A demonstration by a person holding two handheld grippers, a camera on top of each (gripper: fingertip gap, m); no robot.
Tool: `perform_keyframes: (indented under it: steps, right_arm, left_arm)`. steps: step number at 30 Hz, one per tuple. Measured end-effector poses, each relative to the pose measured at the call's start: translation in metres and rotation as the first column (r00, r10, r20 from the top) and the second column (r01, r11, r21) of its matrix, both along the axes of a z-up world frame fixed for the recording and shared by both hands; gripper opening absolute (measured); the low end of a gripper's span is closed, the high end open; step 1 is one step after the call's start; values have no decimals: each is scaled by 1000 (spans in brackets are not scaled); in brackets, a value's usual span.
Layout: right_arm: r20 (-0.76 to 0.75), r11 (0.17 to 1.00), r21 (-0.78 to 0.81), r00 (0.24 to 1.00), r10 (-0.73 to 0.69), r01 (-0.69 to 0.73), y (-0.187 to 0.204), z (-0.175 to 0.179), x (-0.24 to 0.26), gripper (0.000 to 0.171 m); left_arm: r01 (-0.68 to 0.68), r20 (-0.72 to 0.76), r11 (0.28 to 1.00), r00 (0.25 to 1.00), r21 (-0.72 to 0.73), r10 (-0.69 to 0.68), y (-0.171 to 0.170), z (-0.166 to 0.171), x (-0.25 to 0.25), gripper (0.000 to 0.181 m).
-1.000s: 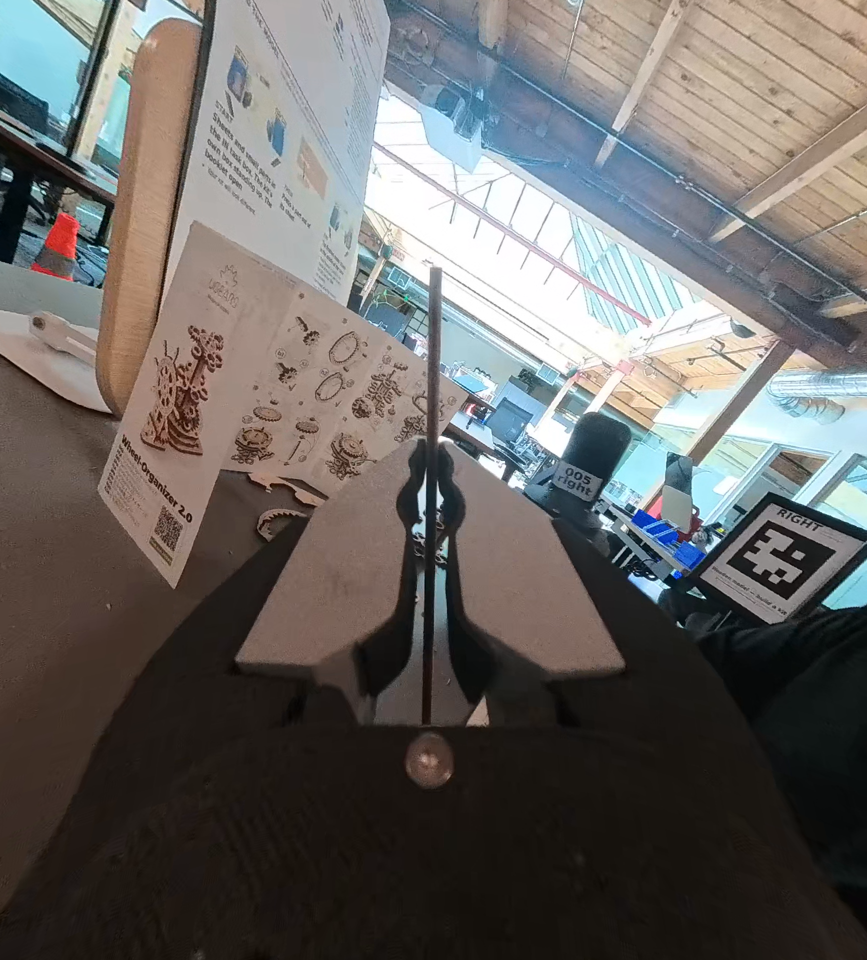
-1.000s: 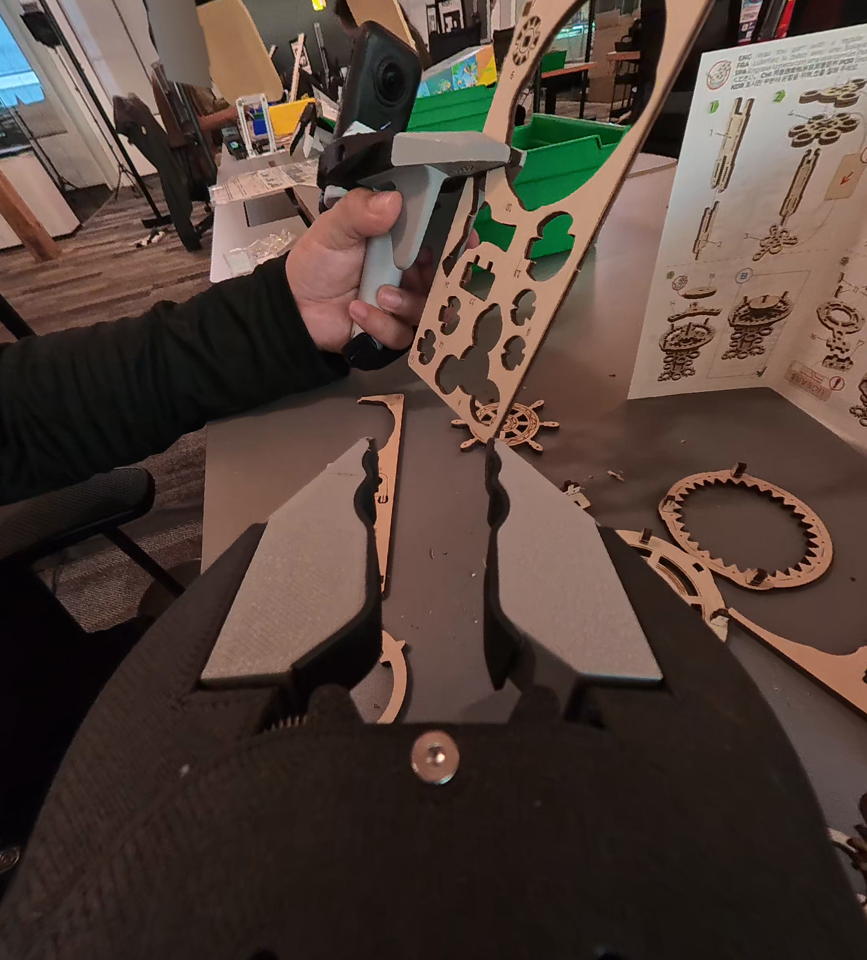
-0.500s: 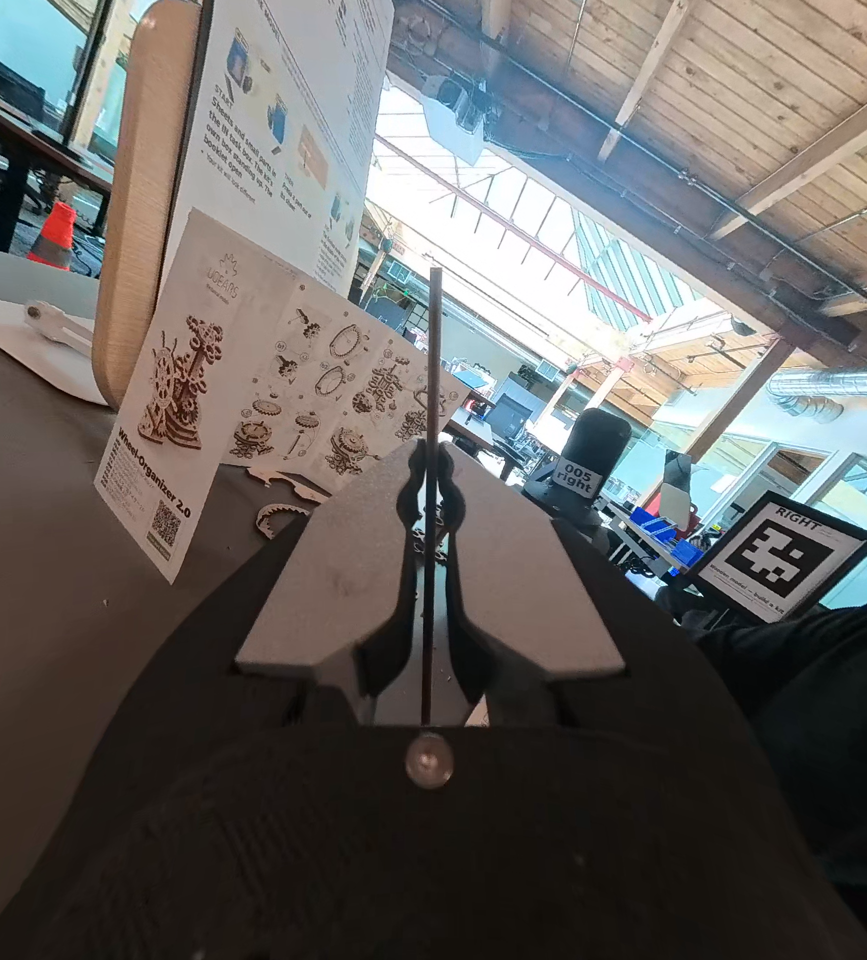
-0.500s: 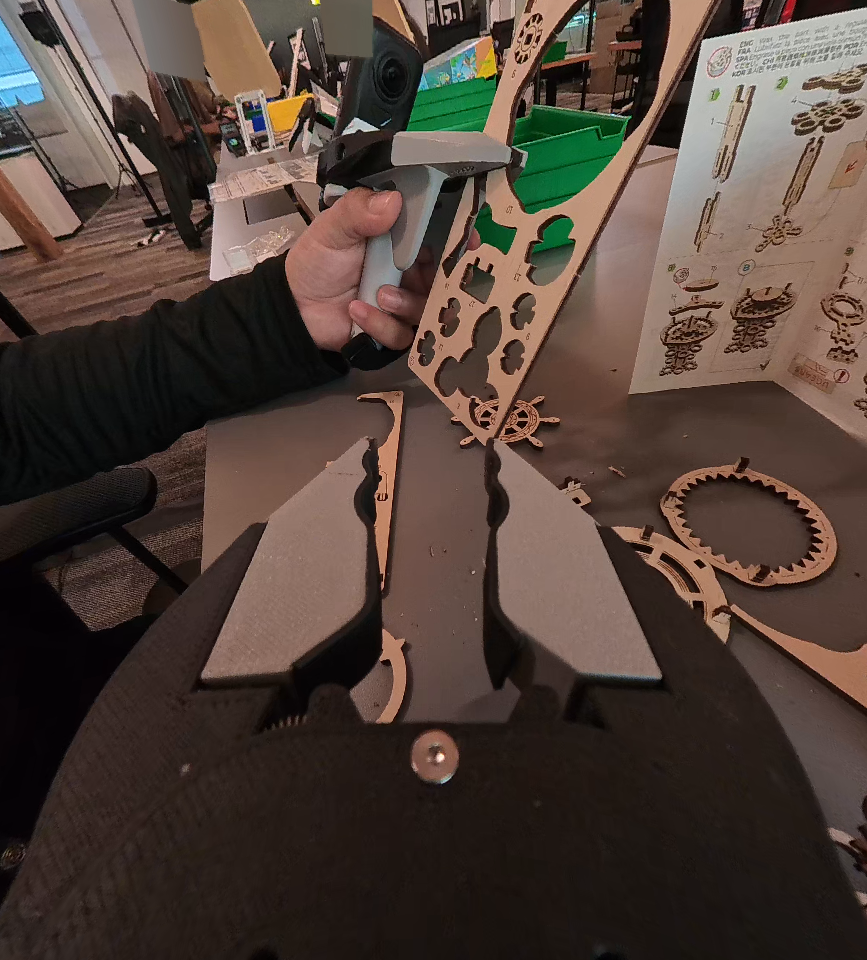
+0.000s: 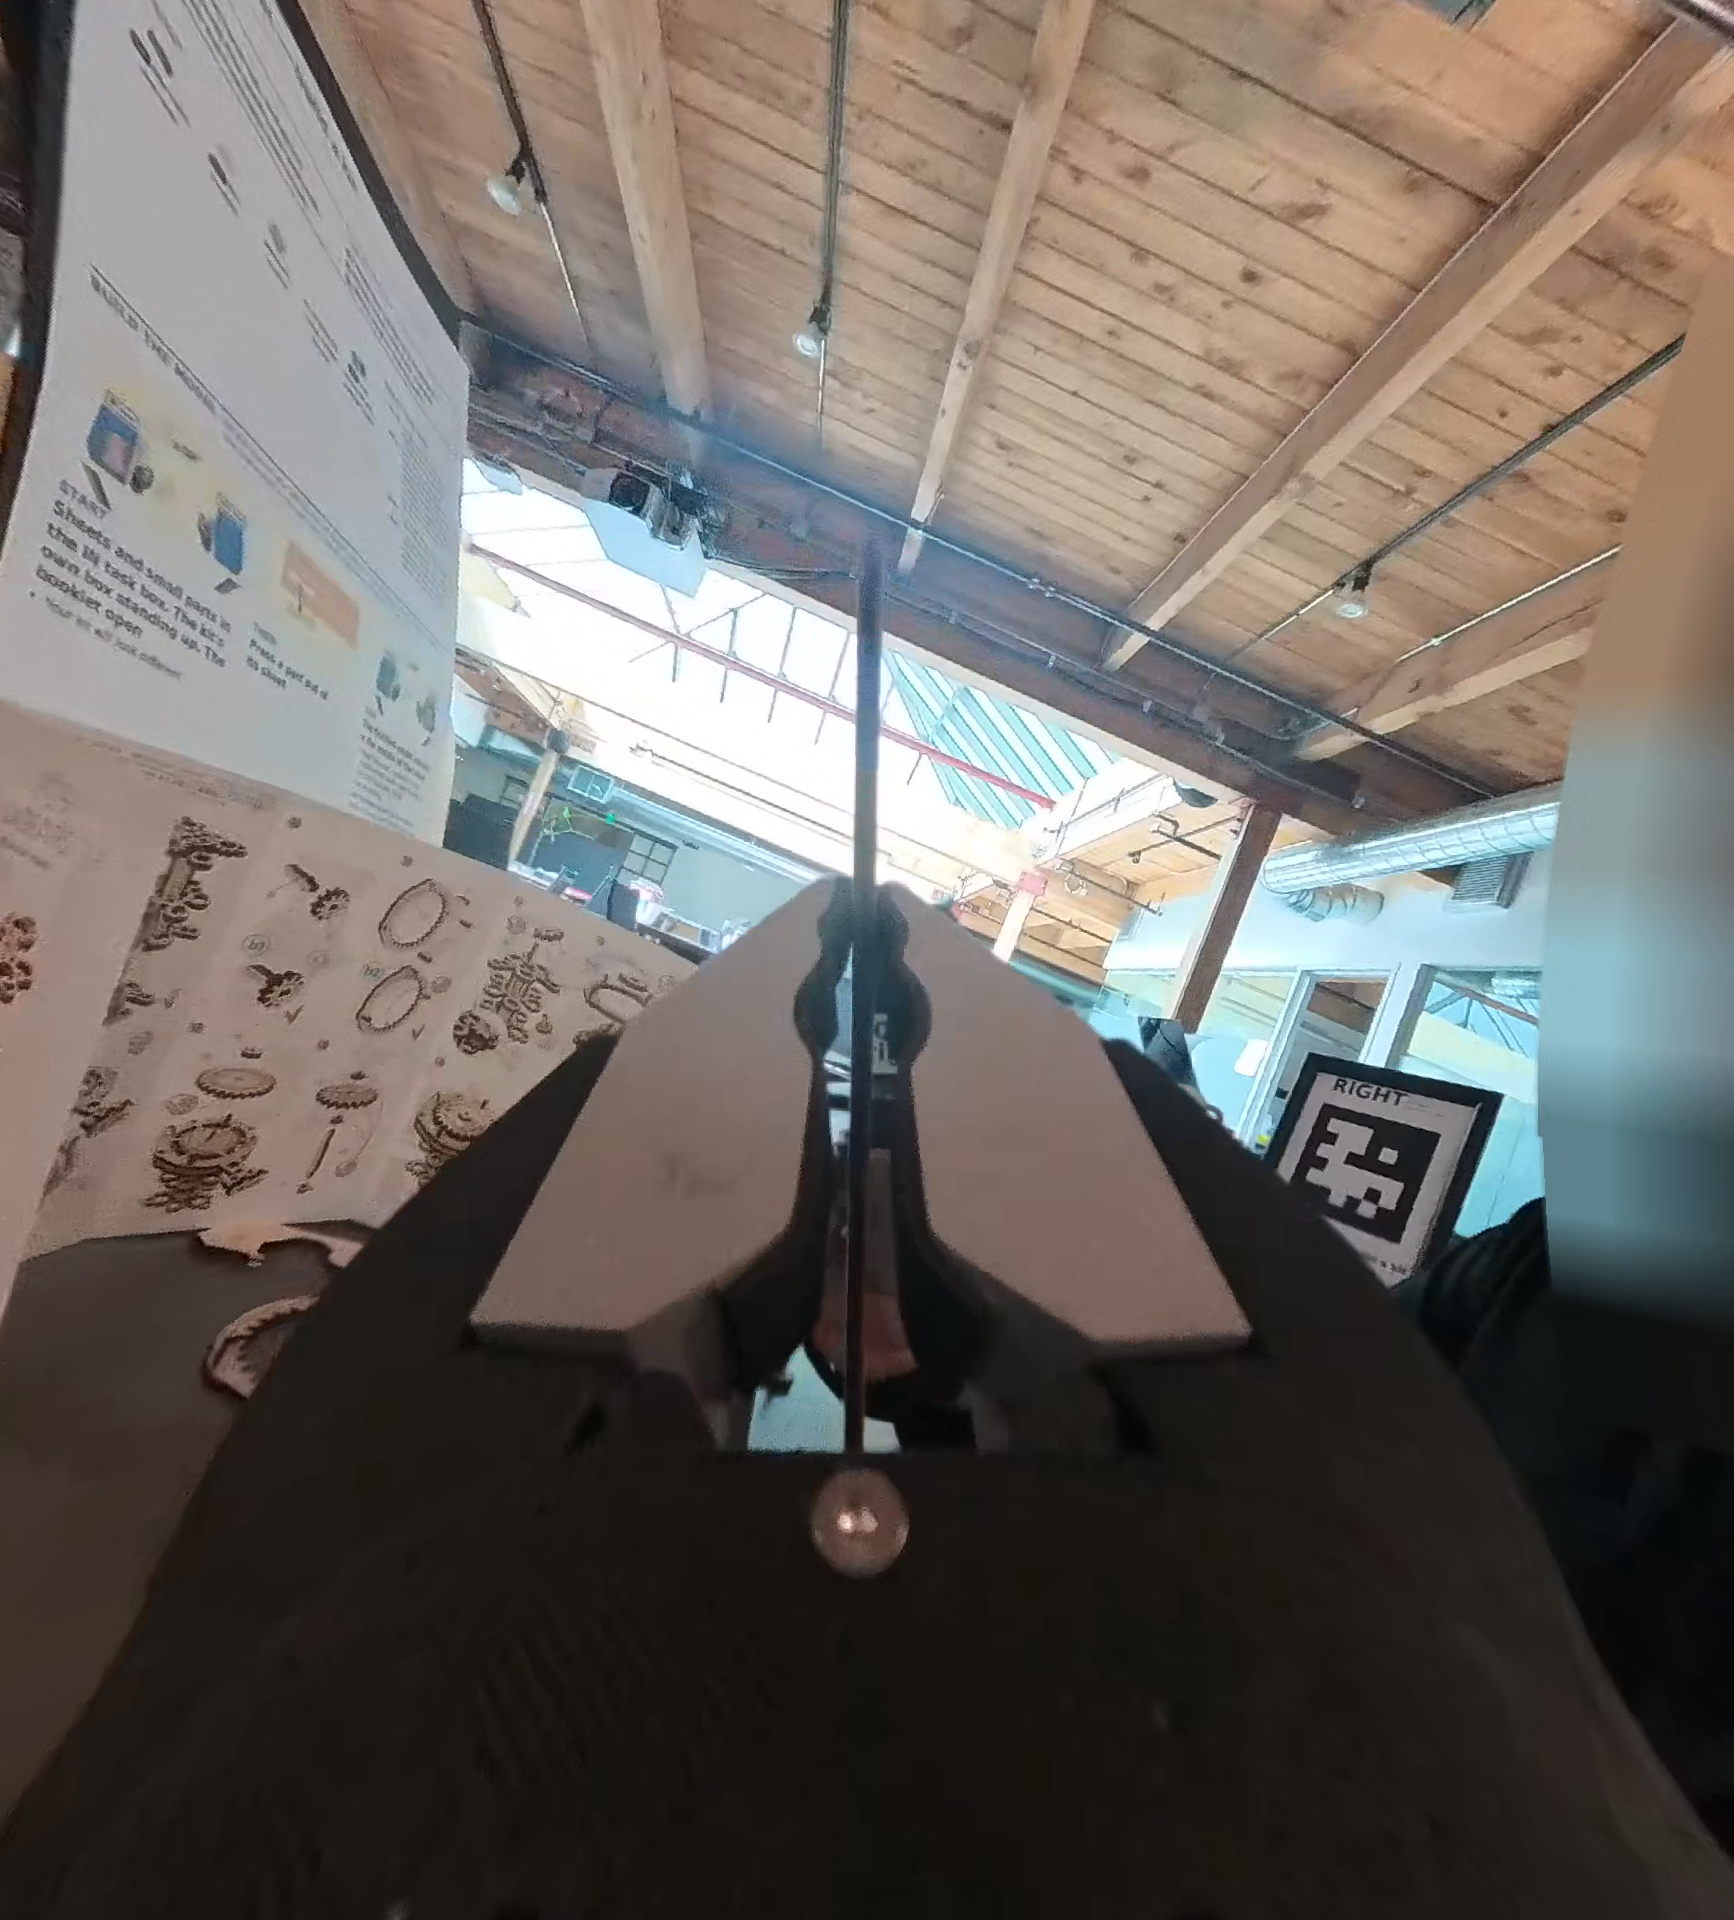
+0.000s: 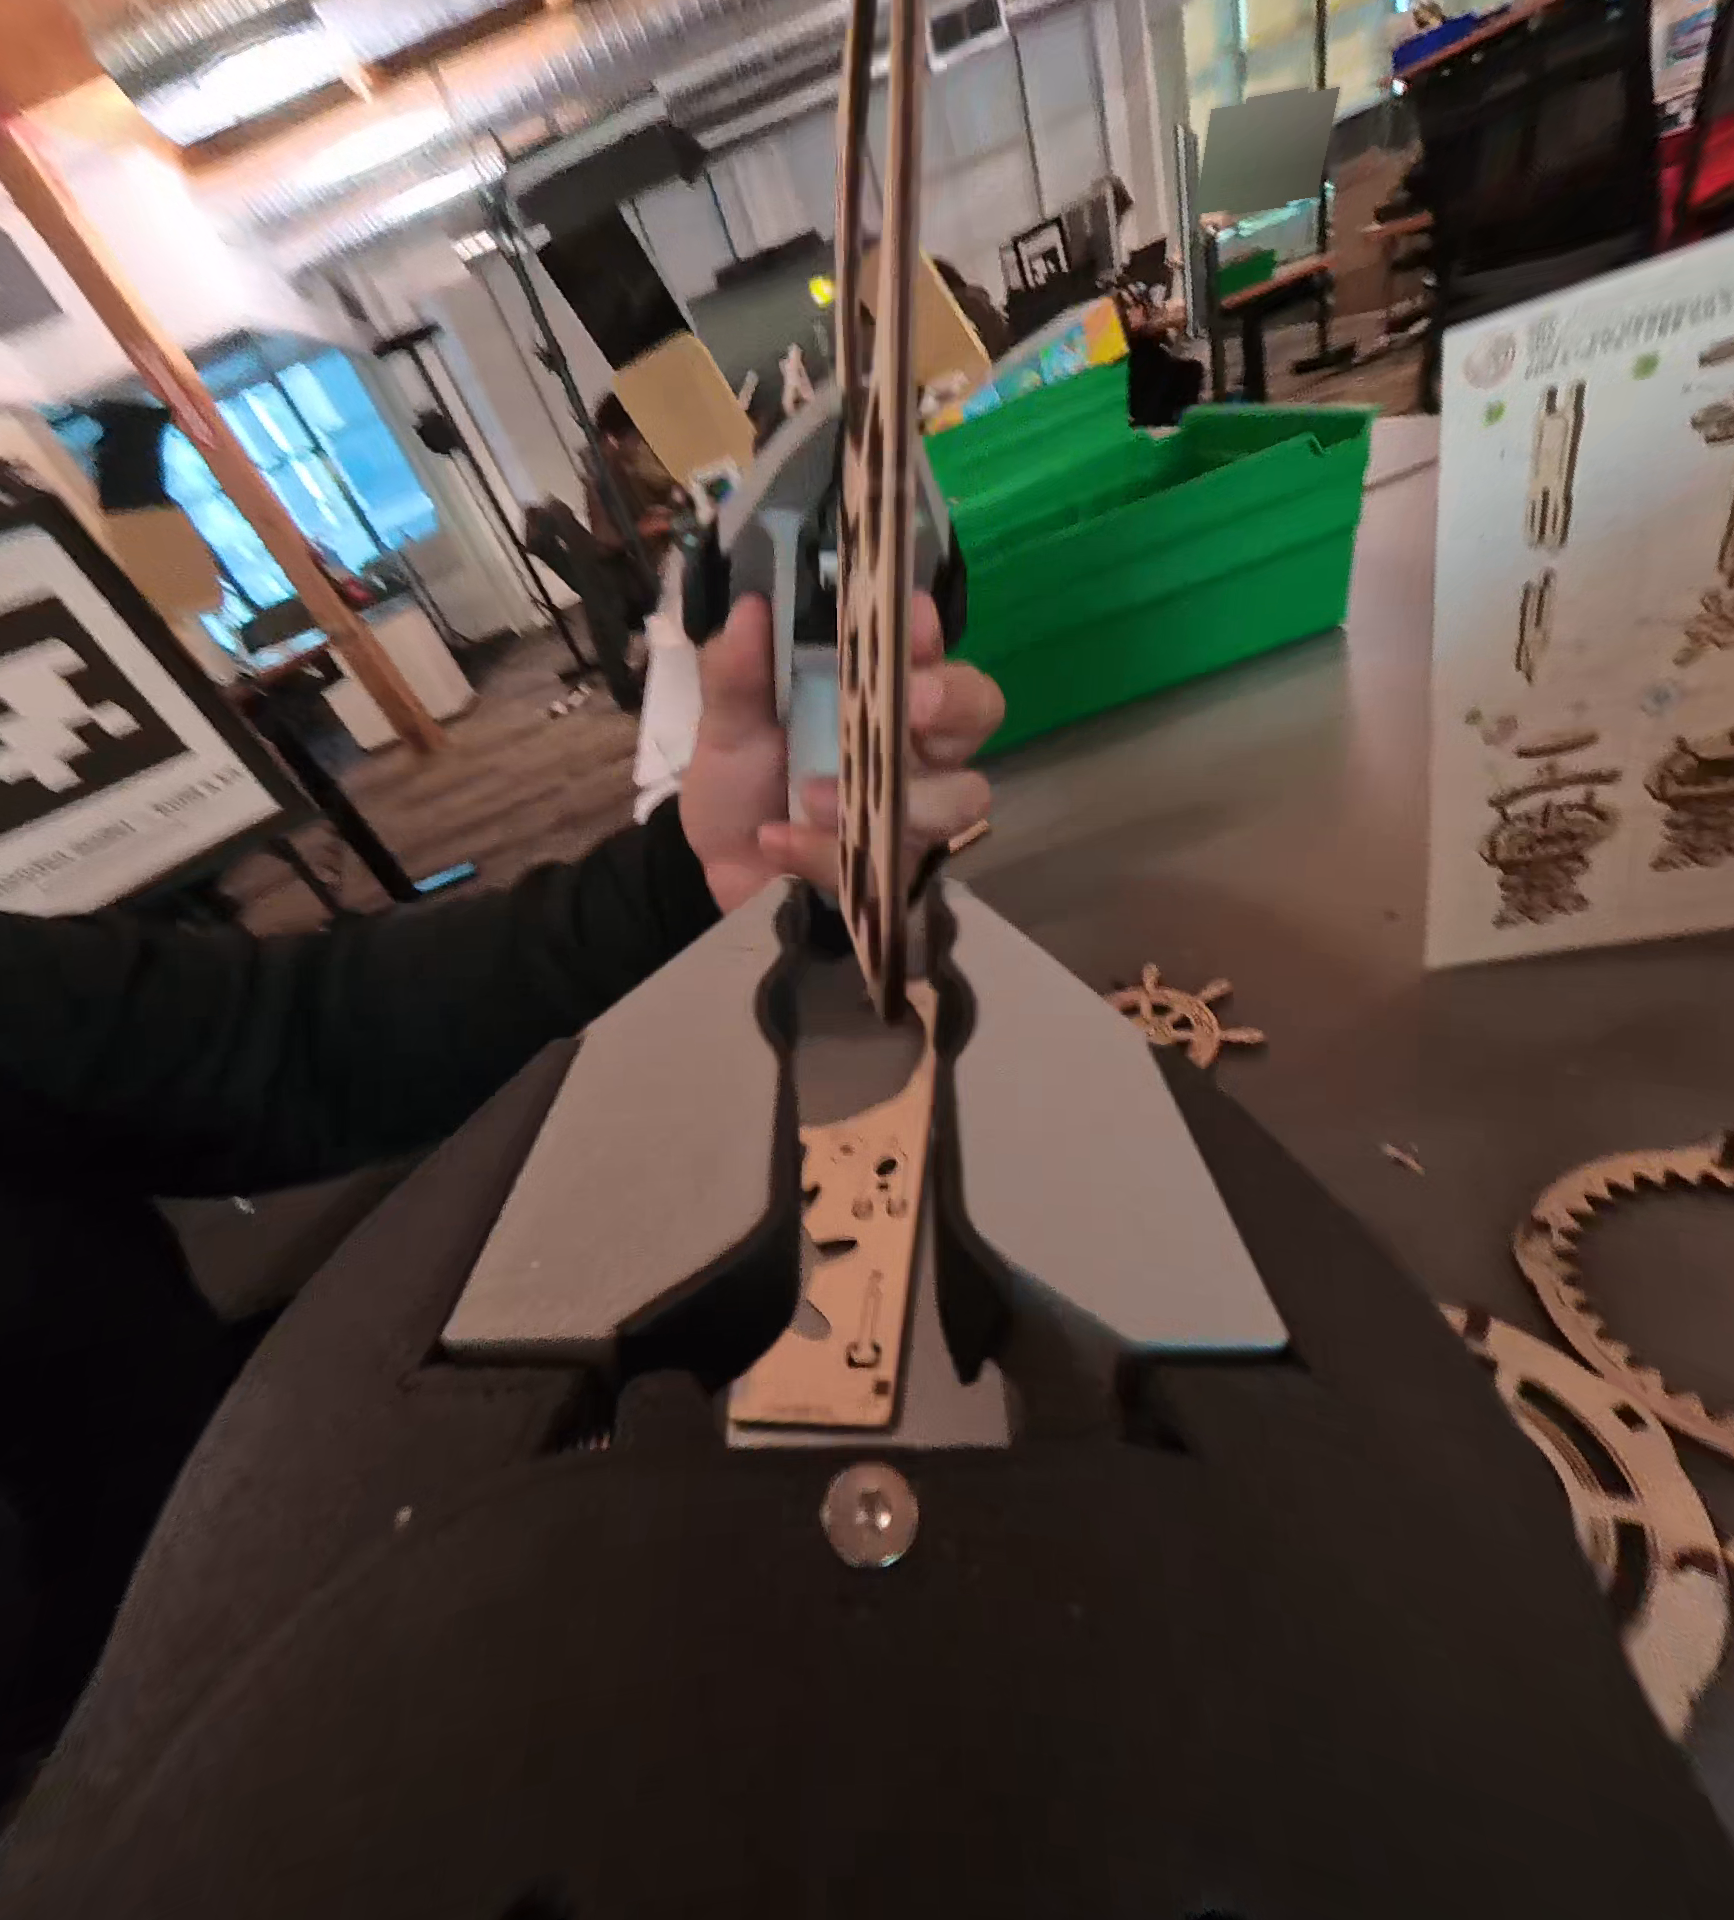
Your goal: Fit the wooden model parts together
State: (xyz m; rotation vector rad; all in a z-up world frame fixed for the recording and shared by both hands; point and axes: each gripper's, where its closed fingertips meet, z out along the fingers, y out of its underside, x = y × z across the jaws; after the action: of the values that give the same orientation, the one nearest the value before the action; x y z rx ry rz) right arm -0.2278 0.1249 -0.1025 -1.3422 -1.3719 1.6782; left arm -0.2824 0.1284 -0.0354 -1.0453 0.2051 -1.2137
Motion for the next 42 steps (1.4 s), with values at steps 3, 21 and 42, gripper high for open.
perform_keyframes:
  steps: [3, 21, 42]
  right_arm:
    - [40, 992, -39, 992, 122, -120, -7, 18, 6, 0]
    - [876, 568, 466, 445, -187, -678, 1, 106, 61, 0]
    - [31, 996, 52, 997, 68, -70, -29, 15, 52, 27]
  left_arm:
    - [-39, 20, 999, 999, 17, 38, -9, 8, 2, 0]
    - [-239, -817, 969, 570, -64, 87, -23, -5, 78, 38]
    - [-93, -128, 970, 990, -226, 65, -44, -22, 59, 0]
